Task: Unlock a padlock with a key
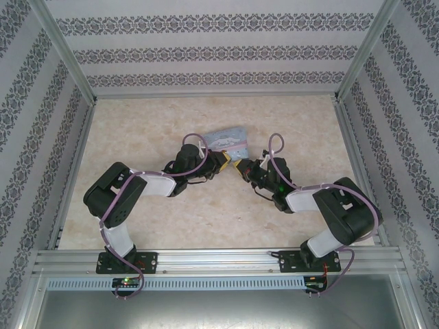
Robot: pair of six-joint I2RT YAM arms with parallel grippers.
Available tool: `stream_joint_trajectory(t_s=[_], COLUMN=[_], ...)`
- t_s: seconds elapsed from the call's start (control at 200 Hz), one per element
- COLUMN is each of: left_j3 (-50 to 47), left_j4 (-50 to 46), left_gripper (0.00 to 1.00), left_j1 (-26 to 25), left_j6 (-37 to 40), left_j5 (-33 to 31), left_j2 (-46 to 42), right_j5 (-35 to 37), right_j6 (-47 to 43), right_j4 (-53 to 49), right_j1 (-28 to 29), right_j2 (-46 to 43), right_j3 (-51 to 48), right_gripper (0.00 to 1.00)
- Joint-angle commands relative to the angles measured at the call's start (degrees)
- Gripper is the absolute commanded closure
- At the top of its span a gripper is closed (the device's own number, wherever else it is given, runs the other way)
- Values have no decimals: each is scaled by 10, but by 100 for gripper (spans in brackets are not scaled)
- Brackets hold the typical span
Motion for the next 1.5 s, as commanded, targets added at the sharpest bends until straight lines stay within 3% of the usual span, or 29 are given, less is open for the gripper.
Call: stream_joint_trajectory(t_s=[0.0, 0.58, 1.499], left_j3=[3, 5, 13], left_j4=[74, 67, 133], left_gripper=[100, 100, 100], left_j1=[-13, -12, -13], left_j6=[-23, -28, -74], left_j5=[45, 54, 23], left_j2=[1, 0, 8], right_j5=[-31, -109, -130], right_j6=[7, -43, 42], right_j4=[52, 59, 106], right_j1=[-7, -44, -33], right_j2=[21, 94, 122], right_j3=[29, 99, 101], right_gripper=[100, 100, 100])
